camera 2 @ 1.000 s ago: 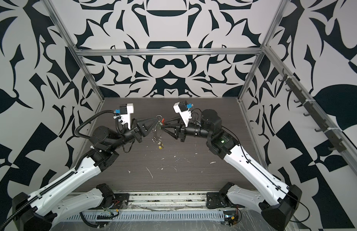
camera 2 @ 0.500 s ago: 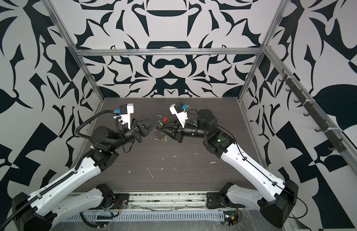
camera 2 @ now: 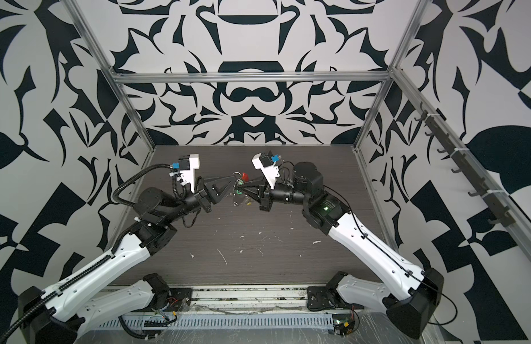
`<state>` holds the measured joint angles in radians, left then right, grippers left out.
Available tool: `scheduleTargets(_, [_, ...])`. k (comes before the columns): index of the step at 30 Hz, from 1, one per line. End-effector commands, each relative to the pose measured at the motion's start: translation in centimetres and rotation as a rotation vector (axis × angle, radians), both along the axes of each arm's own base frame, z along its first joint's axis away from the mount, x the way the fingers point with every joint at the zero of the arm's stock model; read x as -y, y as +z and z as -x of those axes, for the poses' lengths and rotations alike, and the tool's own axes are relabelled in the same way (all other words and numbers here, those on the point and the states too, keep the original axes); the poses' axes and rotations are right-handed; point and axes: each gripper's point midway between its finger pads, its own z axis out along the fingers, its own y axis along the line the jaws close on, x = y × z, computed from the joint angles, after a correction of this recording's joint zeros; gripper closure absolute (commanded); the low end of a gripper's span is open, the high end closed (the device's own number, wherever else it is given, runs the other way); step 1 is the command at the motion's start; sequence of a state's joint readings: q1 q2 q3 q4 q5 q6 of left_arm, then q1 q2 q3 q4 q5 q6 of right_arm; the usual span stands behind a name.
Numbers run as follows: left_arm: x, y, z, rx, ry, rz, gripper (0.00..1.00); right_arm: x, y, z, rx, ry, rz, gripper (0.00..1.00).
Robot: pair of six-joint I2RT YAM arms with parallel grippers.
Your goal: Remove the keys from the keyring
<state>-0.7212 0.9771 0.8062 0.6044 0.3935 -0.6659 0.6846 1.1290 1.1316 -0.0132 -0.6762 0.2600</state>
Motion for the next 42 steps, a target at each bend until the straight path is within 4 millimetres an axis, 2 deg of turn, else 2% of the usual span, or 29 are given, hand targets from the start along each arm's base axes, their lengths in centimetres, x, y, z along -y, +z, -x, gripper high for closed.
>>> scheduleTargets(1, [-0.3,0.7,0.8,0.019,-0.016,0.02,1.0,0.6,2.2,0.5,0.054,-0.016,-0.009,1.0])
scheduleTargets(18, [-1.1,0.4,1.6,0.025,0.0,-0.025,1.0,2.4,1.3,0.4,0.047,-0.111,0.085,1.0])
scheduleTargets(30, [-0.3,-0.2,2.8,-0.011,-0.094,-0.08,1.0,3.6,2.7,-0.4,0.143,-0.195,0.111,1.0])
scheduleTargets(42, [0.9,-1.3,4.4,-0.063,-0.245,-0.133,1.0,3.4,4.6,0.0,0.245,-0.159,0.12,1.0])
